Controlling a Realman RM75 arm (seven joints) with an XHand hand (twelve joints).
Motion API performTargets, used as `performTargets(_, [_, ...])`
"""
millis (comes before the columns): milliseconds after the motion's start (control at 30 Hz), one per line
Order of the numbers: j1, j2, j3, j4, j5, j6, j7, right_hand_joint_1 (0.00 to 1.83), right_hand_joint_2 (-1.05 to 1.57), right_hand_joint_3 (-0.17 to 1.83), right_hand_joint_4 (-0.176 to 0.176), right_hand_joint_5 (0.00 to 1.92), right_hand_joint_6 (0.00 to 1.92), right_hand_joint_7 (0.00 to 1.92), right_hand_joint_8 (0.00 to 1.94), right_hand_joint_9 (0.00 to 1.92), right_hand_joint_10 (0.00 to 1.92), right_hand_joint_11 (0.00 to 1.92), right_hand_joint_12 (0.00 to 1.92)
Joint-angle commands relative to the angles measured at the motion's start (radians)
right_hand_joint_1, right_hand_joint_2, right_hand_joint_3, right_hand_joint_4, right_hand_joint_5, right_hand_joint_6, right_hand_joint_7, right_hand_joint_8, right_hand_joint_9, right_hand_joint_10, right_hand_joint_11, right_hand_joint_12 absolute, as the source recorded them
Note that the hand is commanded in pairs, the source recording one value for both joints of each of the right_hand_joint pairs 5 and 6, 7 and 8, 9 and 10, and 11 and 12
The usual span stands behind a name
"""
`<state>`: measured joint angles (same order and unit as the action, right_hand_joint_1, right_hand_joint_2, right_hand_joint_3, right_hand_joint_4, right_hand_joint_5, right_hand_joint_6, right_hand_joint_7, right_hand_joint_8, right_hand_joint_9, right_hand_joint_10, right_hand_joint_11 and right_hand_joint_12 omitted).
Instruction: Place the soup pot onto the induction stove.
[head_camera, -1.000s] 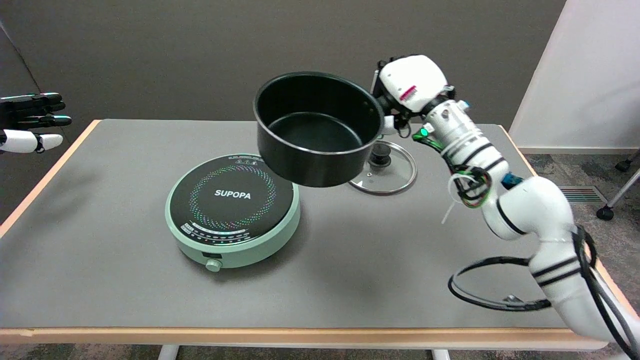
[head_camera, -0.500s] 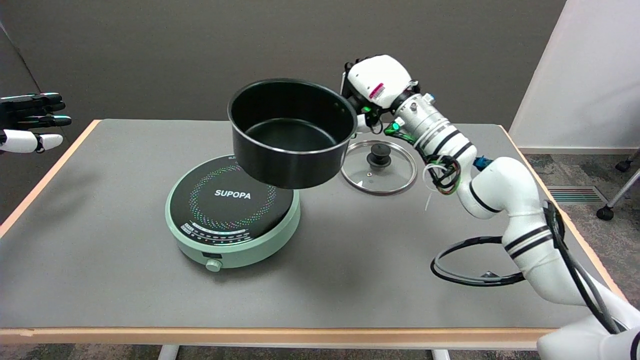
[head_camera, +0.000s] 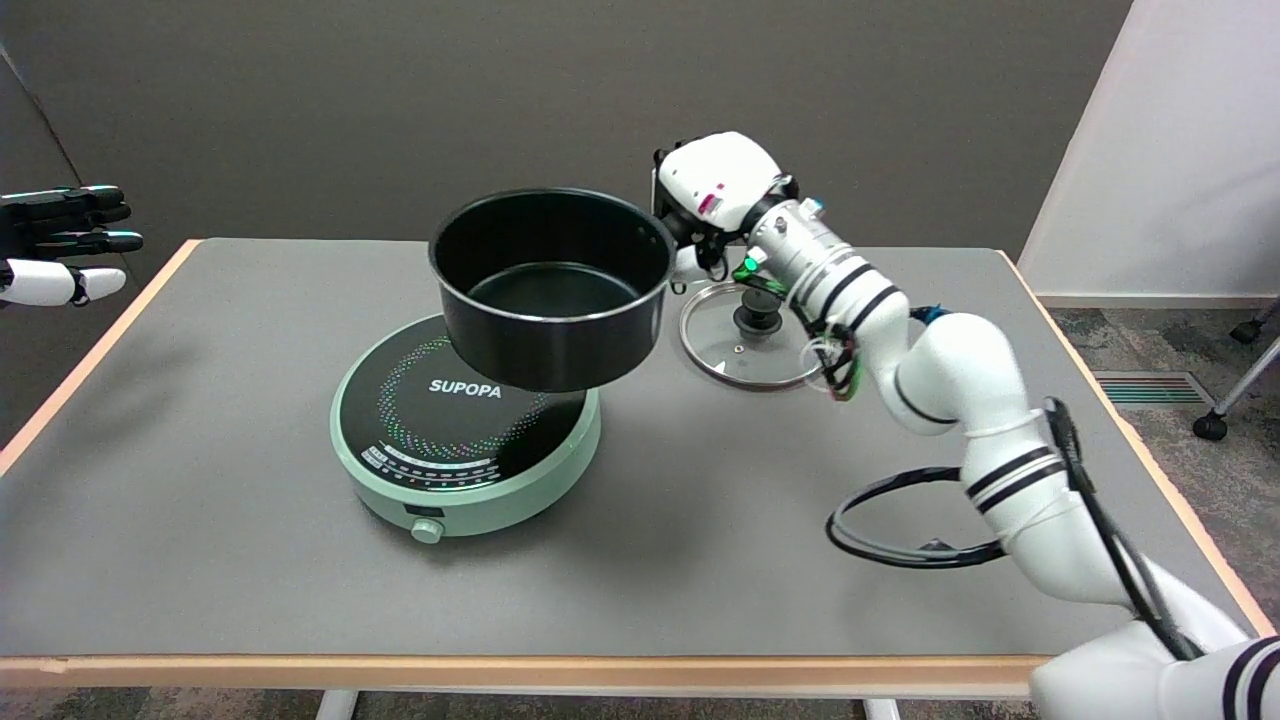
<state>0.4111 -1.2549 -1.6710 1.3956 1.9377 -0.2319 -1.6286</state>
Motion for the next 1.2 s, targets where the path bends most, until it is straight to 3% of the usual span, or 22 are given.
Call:
performTargets(33, [0.034,-0.354,-0.014,-0.116,-0.537,0.337,0.17,0.99,1.2,0.8,-0.059,1.85,1.85,1.85,1.85,1.85,1.85,1.85,1.85])
performTargets(333, [0.014,-0.511,-0.091,-0.131,-0.585,0.528,0.062,1.0,1.23,0.77,-0.058,1.85,1.85,1.85,1.85,1.85,1.85,1.85,1.85])
performTargets(667, [-0.029,-0.55,-0.275,-0.041,-0.586,0.691,-0.092,0.99,1.26,0.74,-0.057,1.85,1.85,1.85,1.85,1.85,1.85,1.85,1.85])
performTargets(1200, [-0.046,-0.592,-0.288,-0.127,-0.58,0.787,-0.102,0.99,1.28,0.73,-0.058,1.85,1.85,1.85,1.85,1.85,1.85,1.85,1.85])
